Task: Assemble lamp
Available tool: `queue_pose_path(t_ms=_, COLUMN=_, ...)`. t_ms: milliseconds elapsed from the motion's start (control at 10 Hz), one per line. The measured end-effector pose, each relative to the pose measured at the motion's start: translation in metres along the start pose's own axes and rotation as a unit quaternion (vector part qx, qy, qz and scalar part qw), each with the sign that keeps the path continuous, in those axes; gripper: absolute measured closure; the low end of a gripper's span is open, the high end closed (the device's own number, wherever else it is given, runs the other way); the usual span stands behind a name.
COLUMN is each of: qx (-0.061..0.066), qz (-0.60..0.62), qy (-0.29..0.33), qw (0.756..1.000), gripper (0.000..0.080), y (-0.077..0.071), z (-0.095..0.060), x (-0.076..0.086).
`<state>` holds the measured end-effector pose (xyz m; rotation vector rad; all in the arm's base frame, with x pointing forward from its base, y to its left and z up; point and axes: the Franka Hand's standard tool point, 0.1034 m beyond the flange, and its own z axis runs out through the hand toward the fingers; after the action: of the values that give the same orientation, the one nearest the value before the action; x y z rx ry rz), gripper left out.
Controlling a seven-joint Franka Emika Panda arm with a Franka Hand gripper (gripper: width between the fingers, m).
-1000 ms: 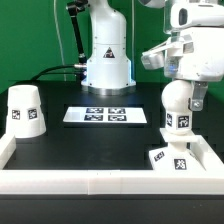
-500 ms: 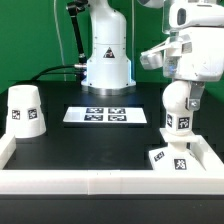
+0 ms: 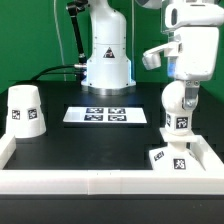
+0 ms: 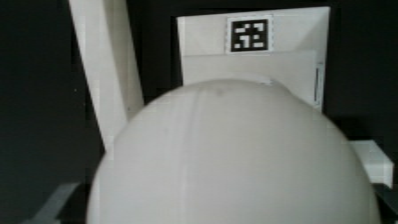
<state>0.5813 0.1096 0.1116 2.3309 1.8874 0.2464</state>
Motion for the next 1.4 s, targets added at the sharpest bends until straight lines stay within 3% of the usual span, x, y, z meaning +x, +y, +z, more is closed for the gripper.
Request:
queue_pose_path(t_ms=300, qx=0.000, qz=0.136, qy=0.001, qw=0.991, gripper=0.0223, y=-0.001, z=0.000, x=0.002)
queue_pose_path(t_ms=500, qx=0.001, qz=0.248, qy=0.003, qw=0.969, gripper=0.0223, y=-0.001, z=-0.001, x=0.005)
queue_pose_path(t_ms=900, qx=-0.001, qz=0.354, qy=0.005, qw=0.935, gripper=0.0222, y=0.003, z=-0.002, x=0.002)
queue_pose_path(t_ms=1100, qx=-0.004, qz=0.421, qy=0.007, qw=0.907, gripper=0.0222, y=0.006, z=-0.002, x=-0.002)
queue_pose_path(t_ms=1400, qx=-0.014, qz=0.534, qy=0.027, qw=0.845, gripper=0.0222, y=0.012, z=-0.004, x=-0.005)
